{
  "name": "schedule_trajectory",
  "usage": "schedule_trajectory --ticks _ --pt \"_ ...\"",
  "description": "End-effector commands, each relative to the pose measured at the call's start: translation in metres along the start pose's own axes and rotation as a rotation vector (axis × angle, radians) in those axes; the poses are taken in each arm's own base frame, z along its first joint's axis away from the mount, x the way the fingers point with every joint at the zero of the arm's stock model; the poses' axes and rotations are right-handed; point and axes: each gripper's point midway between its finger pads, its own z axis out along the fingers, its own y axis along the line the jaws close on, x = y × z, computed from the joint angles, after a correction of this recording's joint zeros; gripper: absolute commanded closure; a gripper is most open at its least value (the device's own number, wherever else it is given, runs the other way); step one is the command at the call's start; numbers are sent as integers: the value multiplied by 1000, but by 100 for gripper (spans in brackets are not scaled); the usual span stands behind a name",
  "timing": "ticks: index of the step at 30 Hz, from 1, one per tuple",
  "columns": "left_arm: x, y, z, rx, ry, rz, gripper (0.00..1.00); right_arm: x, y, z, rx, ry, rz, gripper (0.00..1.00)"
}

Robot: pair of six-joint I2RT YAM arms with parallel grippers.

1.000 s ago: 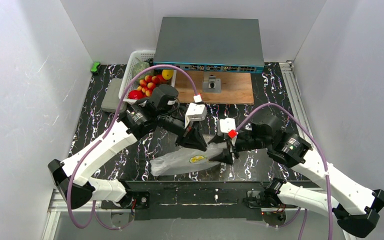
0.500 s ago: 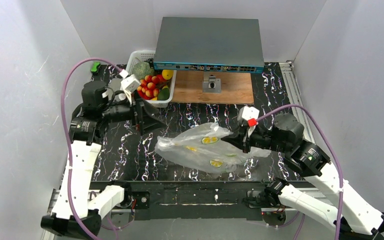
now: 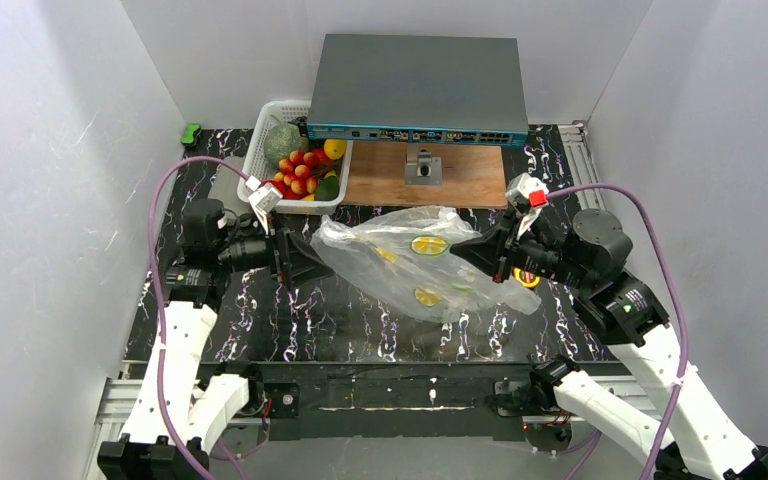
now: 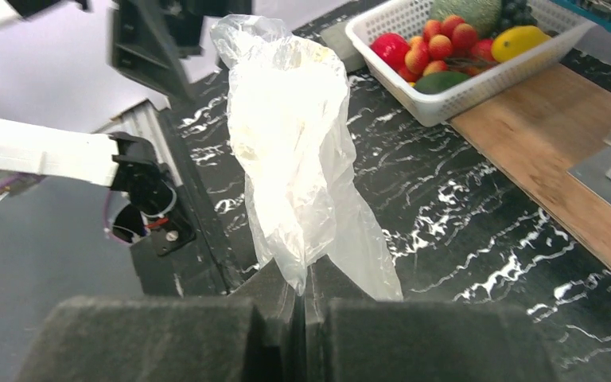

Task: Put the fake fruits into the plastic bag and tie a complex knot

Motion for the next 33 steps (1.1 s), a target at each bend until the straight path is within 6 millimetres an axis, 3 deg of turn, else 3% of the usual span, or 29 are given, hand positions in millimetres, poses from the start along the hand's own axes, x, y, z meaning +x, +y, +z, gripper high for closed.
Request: schedule_trajectory --ticks 1,7,10,12,13,14,17,20,22,28,30,33 --pt "-22 16 9 -14 -100 -26 2 -43 26 -9 -92 -128 5 99" --pt "-40 -1 27 104 -154 -33 5 -57 32 -7 -121 -164 68 99" --pt "-48 -13 29 153 -172 -78 36 -63 22 -7 -81 -179 107 99" --pt "-46 -16 28 180 -165 -117 69 -67 12 -10 -45 -192 137 99" --pt "-43 -18 26 192 -151 -117 93 -69 7 -12 -24 -199 147 99" --pt "-39 -16 23 174 -139 -119 100 -71 -1 -16 11 -200 157 99" --pt "-17 5 5 6 -69 -107 100 -69 -32 -33 159 -204 187 99" --pt "10 36 -15 -208 58 -33 100 -52 -70 -47 297 -188 275 99" --pt "7 54 -26 -307 70 -24 100 -34 -88 -49 330 -158 363 99" --pt "-19 42 -12 -178 59 -82 100 -10 -95 -35 267 -142 494 99" --pt "-19 43 -6 -135 75 -137 100 1 -95 -29 262 -110 519 99" --pt "2 49 5 -134 127 -263 100 26 -99 -22 299 -53 515 99"
